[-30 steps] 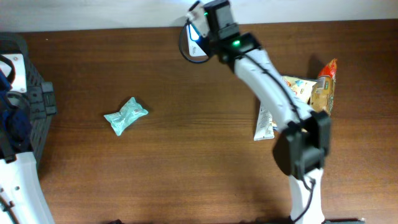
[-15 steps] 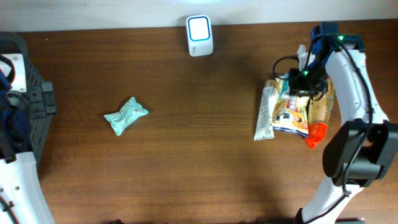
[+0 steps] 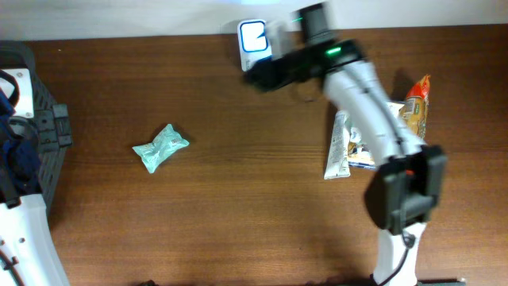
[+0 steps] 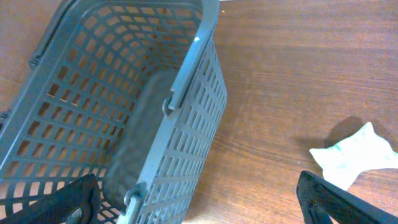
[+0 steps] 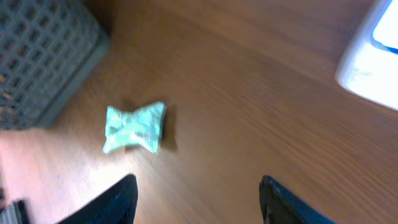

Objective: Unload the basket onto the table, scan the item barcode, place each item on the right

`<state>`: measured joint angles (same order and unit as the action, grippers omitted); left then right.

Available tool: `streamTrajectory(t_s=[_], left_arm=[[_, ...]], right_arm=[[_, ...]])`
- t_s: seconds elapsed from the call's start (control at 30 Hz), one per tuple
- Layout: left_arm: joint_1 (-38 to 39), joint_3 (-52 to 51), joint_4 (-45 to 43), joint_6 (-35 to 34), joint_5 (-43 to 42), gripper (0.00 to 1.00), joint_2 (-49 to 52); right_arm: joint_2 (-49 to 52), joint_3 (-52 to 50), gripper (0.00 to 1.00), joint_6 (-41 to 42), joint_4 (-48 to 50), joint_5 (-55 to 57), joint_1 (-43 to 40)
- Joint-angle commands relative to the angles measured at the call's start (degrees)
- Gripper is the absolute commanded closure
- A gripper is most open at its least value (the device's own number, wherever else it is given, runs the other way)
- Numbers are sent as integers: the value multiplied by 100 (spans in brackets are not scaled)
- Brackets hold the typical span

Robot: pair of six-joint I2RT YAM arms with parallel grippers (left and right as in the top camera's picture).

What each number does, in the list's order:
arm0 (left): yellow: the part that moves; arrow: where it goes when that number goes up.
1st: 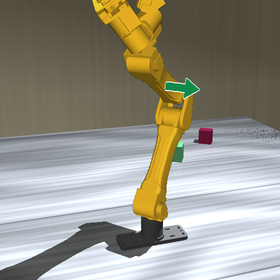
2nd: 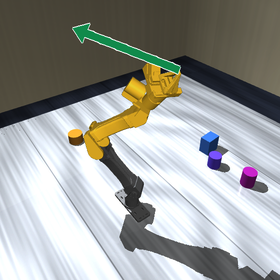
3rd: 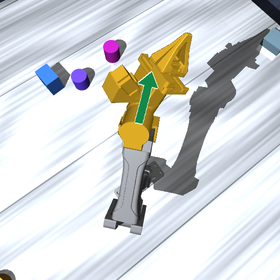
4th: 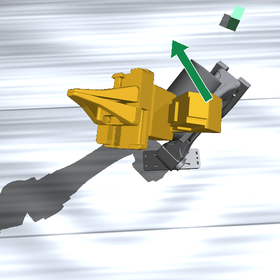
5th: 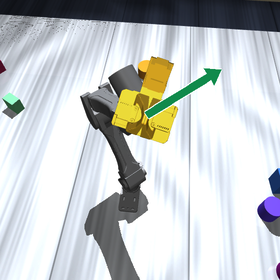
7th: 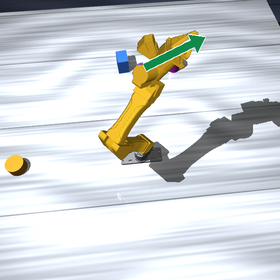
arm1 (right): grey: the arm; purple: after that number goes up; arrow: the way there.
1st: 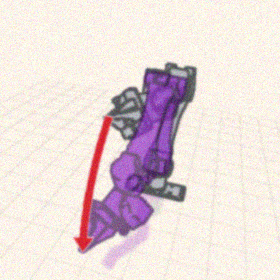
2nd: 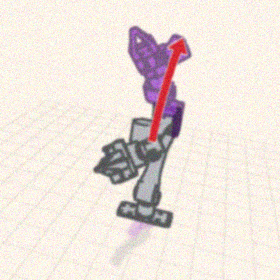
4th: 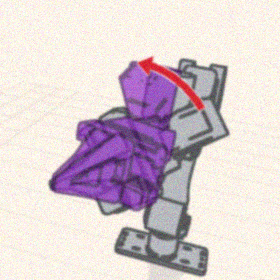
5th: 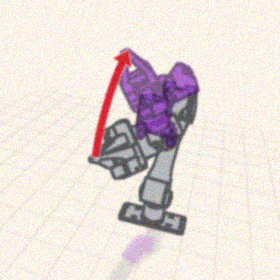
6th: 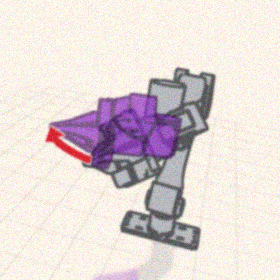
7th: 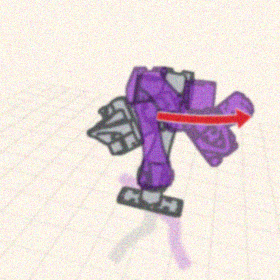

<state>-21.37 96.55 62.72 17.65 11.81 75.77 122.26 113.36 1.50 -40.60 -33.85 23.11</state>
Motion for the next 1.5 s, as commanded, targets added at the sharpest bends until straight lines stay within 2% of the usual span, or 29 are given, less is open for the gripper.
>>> streamTrajectory(t_s=[0.0, 0.07, 0.17, 0.27, 0.53, 0.6, 0.7, 0.73, 0.9, 0.97, 1.07, 1.17, 1.23, 1.27, 1.37, 1.4, 1.43, 1.47], left_arm=[[-17, 28, -2, 66, -46, 1, -13], [-17, 28, -2, 66, -46, 1, -13], [-17, 28, -4, 66, -46, 1, -13], [-17, 28, -2, 66, -46, 1, -13], [-17, 28, -2, 66, -46, 1, -13], [-17, 28, -2, 66, -44, 1, -13], [-17, 28, -2, 66, -46, 1, -13], [-17, 28, -2, 66, -46, 1, -13], [-17, 28, -4, 66, -44, 1, -13], [-17, 28, -2, 66, -44, 1, -13], [-17, 28, -2, 66, -44, 1, -13], [-17, 28, -2, 66, -46, 1, -13], [-17, 28, -2, 66, -44, 1, -13], [-17, 28, -2, 66, -46, 1, -13], [-17, 28, -2, 66, -46, 1, -13], [-17, 28, -2, 66, -44, 1, -13], [-17, 28, -2, 66, -46, 1, -13], [-17, 28, -2, 66, -44, 1, -13]], right_arm=[[472, 44, 39, 221, 501, 1309, 1156], [778, 44, 39, 221, 866, 1926, 1679], [1360, 44, 42, 221, 1401, 1860, 2085], [1735, 44, 48, 236, 1657, 1451, 2124], [2205, 44, 49, 352, 1816, 946, 2100], [2321, 44, 58, 350, 1864, 1054, 2070], [2341, 44, 83, 328, 1764, 1071, 2041], [2341, 44, 96, 330, 1718, 1067, 2037], [1681, 61, 96, 328, 1281, 656, 1808], [1193, 61, 96, 74, 219, 597, 1611], [1032, 55, 96, -914, -1552, 629, 1344], [1034, 15, 96, -1373, -2406, 1534, 1161], [1032, 24, 69, -1368, -2549, 1650, 970], [1016, 85, 63, -1362, -2664, 1589, 896], [986, 859, 61, -1349, -3178, 1283, 767], [986, 1123, 62, -1346, -3204, 1285, 796], [986, 1285, 71, -1283, -3080, 1285, 835], [994, 1290, 96, -817, -2723, 1287, 944]])
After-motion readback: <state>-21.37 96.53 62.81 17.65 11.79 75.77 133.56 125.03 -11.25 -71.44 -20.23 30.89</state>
